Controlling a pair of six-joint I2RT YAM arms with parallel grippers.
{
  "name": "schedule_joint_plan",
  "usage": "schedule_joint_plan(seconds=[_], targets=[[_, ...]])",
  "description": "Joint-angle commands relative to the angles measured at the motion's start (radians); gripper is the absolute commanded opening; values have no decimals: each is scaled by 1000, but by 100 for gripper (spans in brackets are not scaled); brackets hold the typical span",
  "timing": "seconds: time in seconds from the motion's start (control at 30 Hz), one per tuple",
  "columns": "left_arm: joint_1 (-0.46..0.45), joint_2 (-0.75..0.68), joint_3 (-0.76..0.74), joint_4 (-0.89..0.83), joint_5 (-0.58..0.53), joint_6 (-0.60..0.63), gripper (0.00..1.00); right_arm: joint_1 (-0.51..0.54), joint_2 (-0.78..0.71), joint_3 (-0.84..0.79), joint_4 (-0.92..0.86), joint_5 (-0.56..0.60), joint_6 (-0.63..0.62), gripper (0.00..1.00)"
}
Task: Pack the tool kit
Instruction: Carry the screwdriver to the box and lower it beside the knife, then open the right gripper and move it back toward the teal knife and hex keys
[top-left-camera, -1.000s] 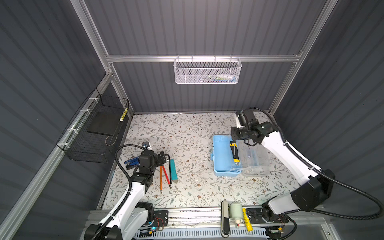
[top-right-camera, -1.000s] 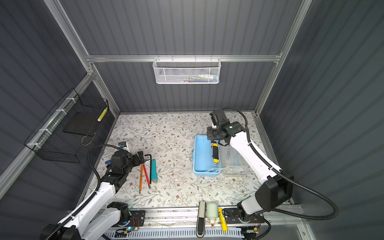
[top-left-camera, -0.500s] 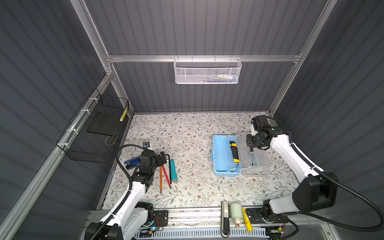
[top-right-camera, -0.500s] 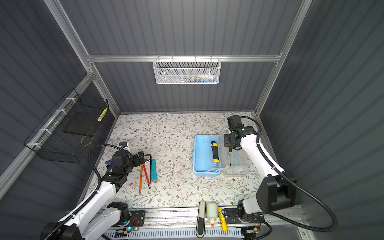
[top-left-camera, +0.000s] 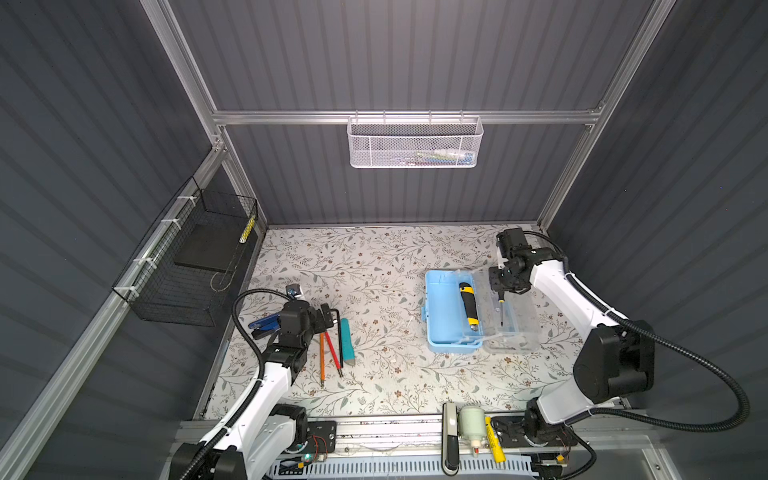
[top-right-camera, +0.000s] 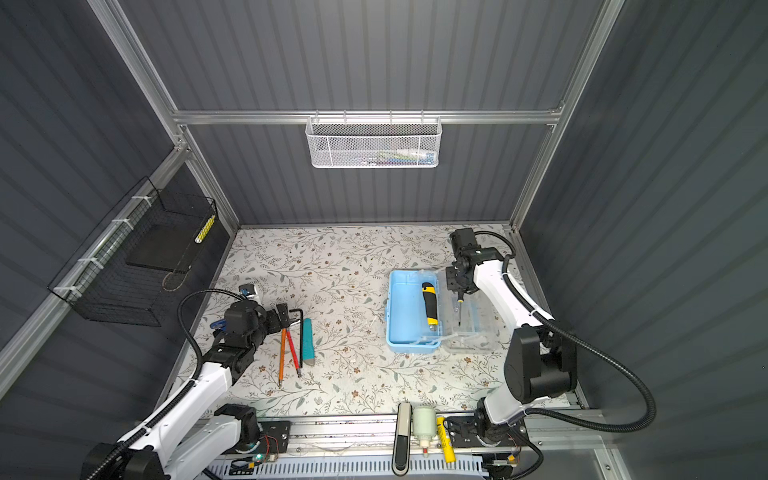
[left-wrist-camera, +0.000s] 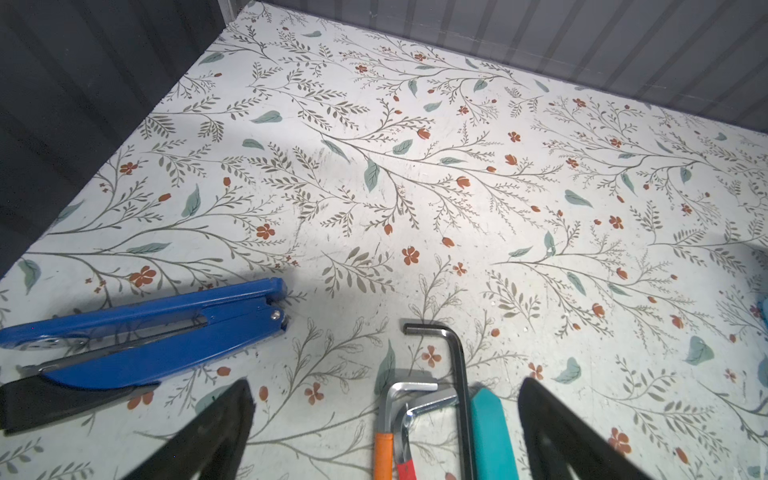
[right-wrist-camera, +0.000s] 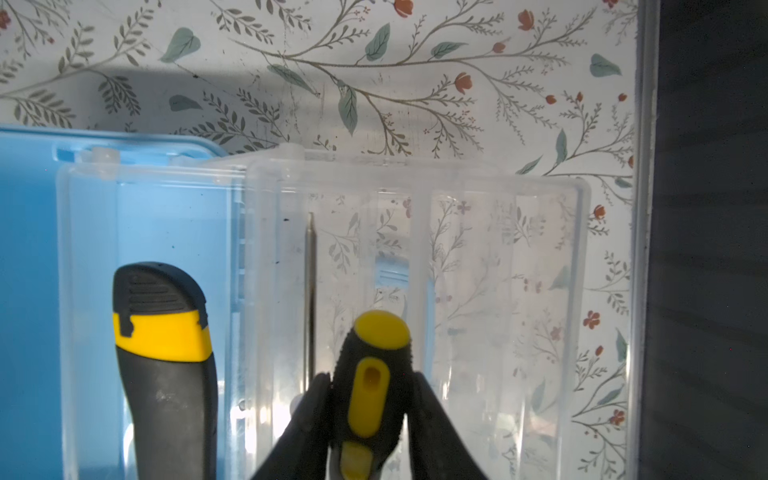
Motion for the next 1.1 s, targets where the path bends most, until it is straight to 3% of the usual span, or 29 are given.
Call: schedule_joint_plan(seconds=[0.0,0.1,0.23,0.4,0.47,0.6,0.77,0.97,1.07], targets=[[5,8,14,3,17,18,99,20,-80,23,-11,7,-8,43],[4,-14,3,3,11,15,100,83,-151,39,-34,41,-7,55],[4,-69,-22,0,-15,2,99,243,-214,66,-55,43,18,61],[5,-94,-34,-3,-37,-12,99,507,-189,-27,194,-211,128,63],[5,-92,-32,-5,-39,-12,99,589,-122,-36,273,-266,156,65],[5,-116,-40,-21,-86,-39,99,727,98,104,203,-178,120,69],[5,-153,-57,-24,-97,-44,99,860,313,232,216,-190,123,71],[7,-148,-55,-19,-85,-38,99,963,583,490,105,-236,62,72],[7,-152,-57,-23,-86,-39,99,982,633,514,88,-237,57,73]])
